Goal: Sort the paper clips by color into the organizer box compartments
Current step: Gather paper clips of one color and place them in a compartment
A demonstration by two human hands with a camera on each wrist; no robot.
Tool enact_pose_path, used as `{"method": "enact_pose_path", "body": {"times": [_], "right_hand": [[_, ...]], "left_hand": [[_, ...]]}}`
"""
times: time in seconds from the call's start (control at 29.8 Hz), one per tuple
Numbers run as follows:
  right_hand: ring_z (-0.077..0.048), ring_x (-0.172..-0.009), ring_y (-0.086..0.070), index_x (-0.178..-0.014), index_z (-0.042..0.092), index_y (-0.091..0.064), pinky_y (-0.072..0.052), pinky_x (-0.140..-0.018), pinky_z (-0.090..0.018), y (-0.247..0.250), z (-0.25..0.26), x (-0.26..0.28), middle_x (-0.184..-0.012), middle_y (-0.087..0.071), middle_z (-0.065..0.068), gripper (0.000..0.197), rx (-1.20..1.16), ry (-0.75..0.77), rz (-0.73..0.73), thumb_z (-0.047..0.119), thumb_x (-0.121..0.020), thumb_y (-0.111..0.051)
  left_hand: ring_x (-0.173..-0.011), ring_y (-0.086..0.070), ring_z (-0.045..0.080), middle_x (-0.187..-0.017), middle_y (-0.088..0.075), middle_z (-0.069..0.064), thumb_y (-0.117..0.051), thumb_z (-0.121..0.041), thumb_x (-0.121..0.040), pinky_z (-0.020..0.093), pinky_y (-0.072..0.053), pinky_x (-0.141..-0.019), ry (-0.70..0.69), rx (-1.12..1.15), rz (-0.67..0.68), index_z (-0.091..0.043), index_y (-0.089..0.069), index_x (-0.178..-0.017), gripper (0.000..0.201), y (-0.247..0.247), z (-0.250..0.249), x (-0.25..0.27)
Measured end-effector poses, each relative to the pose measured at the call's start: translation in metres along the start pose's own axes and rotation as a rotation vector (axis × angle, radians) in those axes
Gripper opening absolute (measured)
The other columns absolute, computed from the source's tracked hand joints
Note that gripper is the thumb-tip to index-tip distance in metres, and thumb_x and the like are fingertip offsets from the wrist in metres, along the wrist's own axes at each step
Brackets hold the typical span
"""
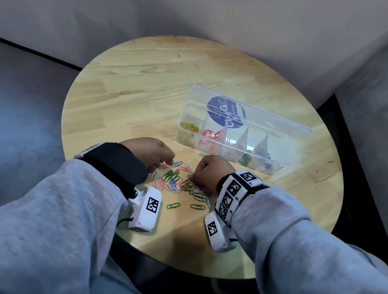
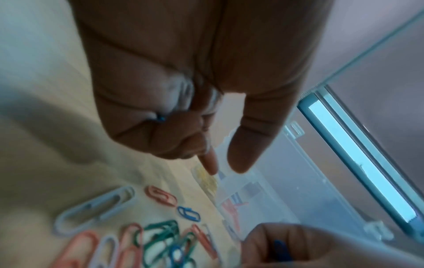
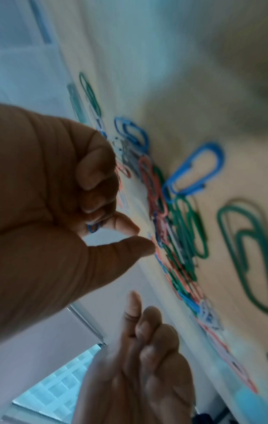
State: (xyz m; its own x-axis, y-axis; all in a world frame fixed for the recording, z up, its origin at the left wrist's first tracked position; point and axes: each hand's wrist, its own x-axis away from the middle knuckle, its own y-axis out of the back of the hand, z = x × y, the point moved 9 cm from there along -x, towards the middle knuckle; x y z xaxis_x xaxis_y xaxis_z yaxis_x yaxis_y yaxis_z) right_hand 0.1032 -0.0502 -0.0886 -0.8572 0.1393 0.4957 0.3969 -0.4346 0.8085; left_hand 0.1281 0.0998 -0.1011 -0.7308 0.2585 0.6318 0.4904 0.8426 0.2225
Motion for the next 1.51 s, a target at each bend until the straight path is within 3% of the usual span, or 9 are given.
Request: {"method": "enact_pose_path", "body": {"times": [0.17,0.3,0.47,0.67,0.81,1.04,1.21,1.34,1.51], "right_hand": [[-0.016,-0.076,-0.056,-0.067,0.023,-0.053,-0.045,-0.060,-0.026,-0.001,-0.001,0.000,-0.073,-0.058,0.005,0.023,-0.033,0.039,0.004,0.027,-0.080,-0.071],[-0.021,-0.085,-0.060,-0.083,0.014,-0.062,-0.053,-0.079,-0.032,-0.006,0.007,-0.002,-0.092,-0.066,-0.006,0.004,0.056,0.071,0.041,0.017,-0.085,-0.060],[-0.018,-0.075,-0.056,-0.080,0.014,-0.066,-0.047,-0.068,-0.027,-0.006,-0.007,0.000,-0.080,-0.061,-0.004,0.003,0.045,0.056,0.095,0.017,-0.080,-0.067],[-0.024,-0.062,-0.050,-0.060,0.012,-0.059,-0.042,-0.055,-0.029,-0.004,-0.036,0.004,-0.074,-0.062,-0.014,0.021,-0.513,-0.035,0.209,0.007,-0.079,-0.064],[-0.020,-0.056,-0.051,-0.064,0.008,-0.051,-0.043,-0.043,-0.022,-0.002,-0.053,0.004,-0.061,-0.061,-0.010,0.025,-0.759,-0.046,0.217,-0.004,-0.085,-0.056],[-0.015,-0.051,-0.044,-0.082,0.004,-0.055,-0.043,-0.047,-0.023,-0.007,-0.060,0.012,-0.068,-0.047,-0.010,0.023,-1.073,-0.075,0.248,-0.010,-0.091,-0.039],[-0.019,-0.056,-0.039,-0.072,0.004,-0.050,-0.040,-0.055,-0.028,-0.008,-0.065,0.021,-0.064,-0.038,-0.009,0.030,-1.078,-0.143,0.219,-0.008,-0.088,-0.028],[-0.019,-0.058,-0.044,-0.076,0.006,-0.049,-0.046,-0.048,-0.021,-0.011,-0.060,0.026,-0.068,-0.043,-0.009,0.027,-1.052,-0.151,0.219,-0.007,-0.087,-0.029],[-0.016,-0.055,-0.046,-0.075,0.008,-0.048,-0.042,-0.042,-0.020,-0.011,-0.055,0.035,-0.067,-0.043,-0.007,0.019,-0.952,-0.119,0.183,0.000,-0.091,-0.043]], "left_hand": [[-0.079,-0.051,0.016,-0.081,-0.054,-0.005,-0.059,-0.014,-0.082,0.023,-0.037,-0.062,-0.165,-0.539,-0.198,-0.020,-0.060,-0.089,0.009,0.009,-0.026,0.003],[-0.085,-0.052,0.018,-0.091,-0.057,-0.002,-0.061,-0.016,-0.082,0.024,-0.038,-0.069,-0.180,-0.714,-0.176,-0.020,-0.063,-0.091,0.010,-0.007,-0.031,-0.006],[-0.085,-0.056,0.020,-0.090,-0.063,0.000,-0.066,-0.015,-0.079,0.025,-0.038,-0.064,-0.148,-0.766,-0.148,-0.020,-0.060,-0.082,0.008,-0.020,-0.030,-0.022],[-0.075,-0.068,0.021,-0.077,-0.073,0.002,-0.076,-0.027,-0.051,0.037,-0.058,-0.070,-0.055,-0.820,-0.089,-0.016,-0.071,-0.072,0.024,-0.026,-0.019,-0.041],[-0.066,-0.063,0.023,-0.064,-0.064,0.003,-0.075,-0.029,-0.055,0.029,-0.048,-0.059,-0.041,-0.851,-0.036,-0.011,-0.069,-0.066,0.022,-0.026,-0.010,-0.044],[-0.066,-0.051,0.016,-0.071,-0.062,0.000,-0.071,-0.027,-0.079,0.022,-0.037,-0.063,-0.074,-0.608,0.012,-0.011,-0.072,-0.089,0.018,-0.018,-0.024,-0.010],[-0.046,-0.046,0.009,-0.060,-0.058,0.001,-0.070,-0.015,-0.082,0.020,-0.034,-0.052,-0.092,-0.436,0.065,-0.011,-0.065,-0.078,0.007,-0.008,-0.021,0.000],[-0.060,-0.053,0.014,-0.071,-0.059,0.007,-0.063,0.000,-0.085,0.018,-0.043,-0.052,-0.086,-0.194,0.075,-0.011,-0.060,-0.078,0.014,-0.007,-0.015,0.009],[-0.041,-0.059,0.004,-0.068,-0.055,0.008,-0.056,0.003,-0.089,0.012,-0.048,-0.041,-0.051,0.038,0.112,-0.006,-0.062,-0.077,0.016,-0.010,-0.012,0.022]]}}
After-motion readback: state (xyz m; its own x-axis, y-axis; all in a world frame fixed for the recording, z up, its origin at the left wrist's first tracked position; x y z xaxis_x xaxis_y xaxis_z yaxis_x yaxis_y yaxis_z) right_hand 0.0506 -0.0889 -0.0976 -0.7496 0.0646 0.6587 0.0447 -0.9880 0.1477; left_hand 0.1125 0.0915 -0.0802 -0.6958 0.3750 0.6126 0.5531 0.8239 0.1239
